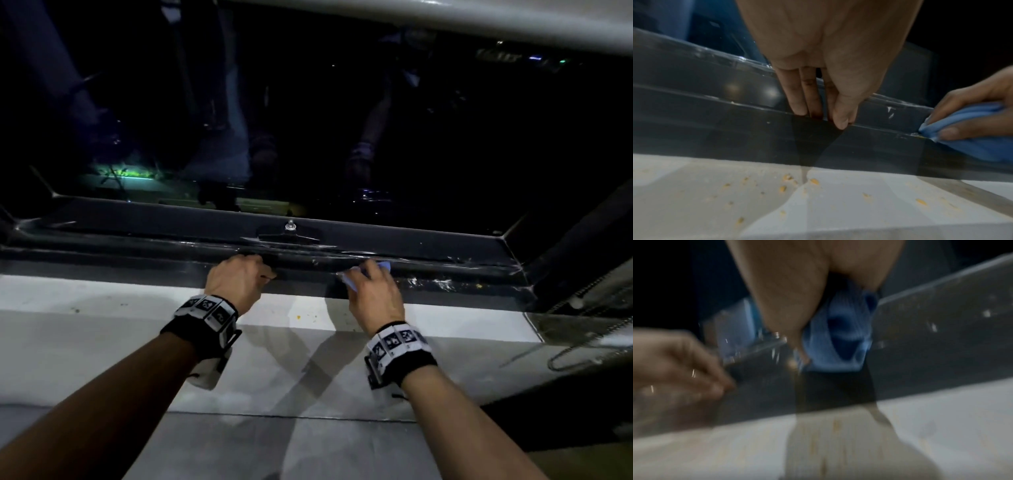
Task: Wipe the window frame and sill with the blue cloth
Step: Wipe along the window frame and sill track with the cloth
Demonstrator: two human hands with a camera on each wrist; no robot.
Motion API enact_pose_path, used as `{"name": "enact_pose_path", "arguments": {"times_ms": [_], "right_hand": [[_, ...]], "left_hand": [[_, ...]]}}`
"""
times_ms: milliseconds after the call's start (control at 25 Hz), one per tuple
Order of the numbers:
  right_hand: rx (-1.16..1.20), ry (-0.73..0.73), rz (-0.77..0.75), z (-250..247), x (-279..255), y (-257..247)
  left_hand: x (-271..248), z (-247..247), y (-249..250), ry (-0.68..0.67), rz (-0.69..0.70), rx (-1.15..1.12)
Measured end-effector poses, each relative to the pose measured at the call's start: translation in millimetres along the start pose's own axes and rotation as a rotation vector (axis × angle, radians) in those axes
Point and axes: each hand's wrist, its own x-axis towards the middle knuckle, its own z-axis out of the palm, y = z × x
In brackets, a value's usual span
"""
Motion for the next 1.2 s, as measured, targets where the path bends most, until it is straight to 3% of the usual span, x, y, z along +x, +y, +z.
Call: {"name": "enact_pose_path", "arguments": {"times_ms": [80,160,280,360,480,640,760,840,920,960,1040,1120,1200], "right_hand": [[0.040,-0.053,-0.098,-9.2,7.0,11.5],[-0.001,-0.009,-0.138,-9.8,5.2,10.9],[0.019,-0.022,-0.087,1.4,0.0,-5.4],[0.129,-0.128,-0.064,-11.4,6.9,0.2],[0.411,-0.089,0.144,-42.2,7.0,7.5],[0.806,0.066,0.393,-31.8,-8.4,-37.5],[1.135,0.116,0.563,-10.2,-7.8,-68.4],[1.449,0.078,0.646,-1.2,-11.5,-85.4],[1.626,-0.076,0.619,-0.4,-18.1,-97.1],[1.609,-0.182,0.557,-2.0,-20.1,-97.4],[1.297,-0.314,0.372,-10.4,-19.1,-84.3],[0.960,-0.218,0.346,-23.3,-7.0,-51.7],[0.713,-0.025,0.400,-45.2,8.0,-8.2]], "left_hand": [[0.2,-2.7,2.3,-0.009,-0.010,-0.007],[0.3,-4.5,3.8,-0.015,-0.020,-0.013],[-0.1,-3.0,2.7,-0.011,-0.014,-0.015],[-0.6,-4.8,3.2,-0.018,-0.023,-0.015],[-9.0,-5.5,14.6,-0.038,-0.003,-0.055],[-32.8,-4.7,45.6,0.057,0.100,-0.546],[-43.3,-5.0,66.5,-0.008,0.107,-0.970],[-43.6,8.0,68.3,-0.023,0.044,-1.122],[-45.2,22.9,65.2,0.071,-0.059,-1.133],[-45.6,27.6,61.0,0.110,-0.100,-1.099],[-47.1,25.3,52.6,0.158,-0.158,-1.078],[-49.3,10.7,33.0,0.238,-0.216,-0.965],[-48.2,-5.5,-1.4,0.352,-0.295,-0.722]]}}
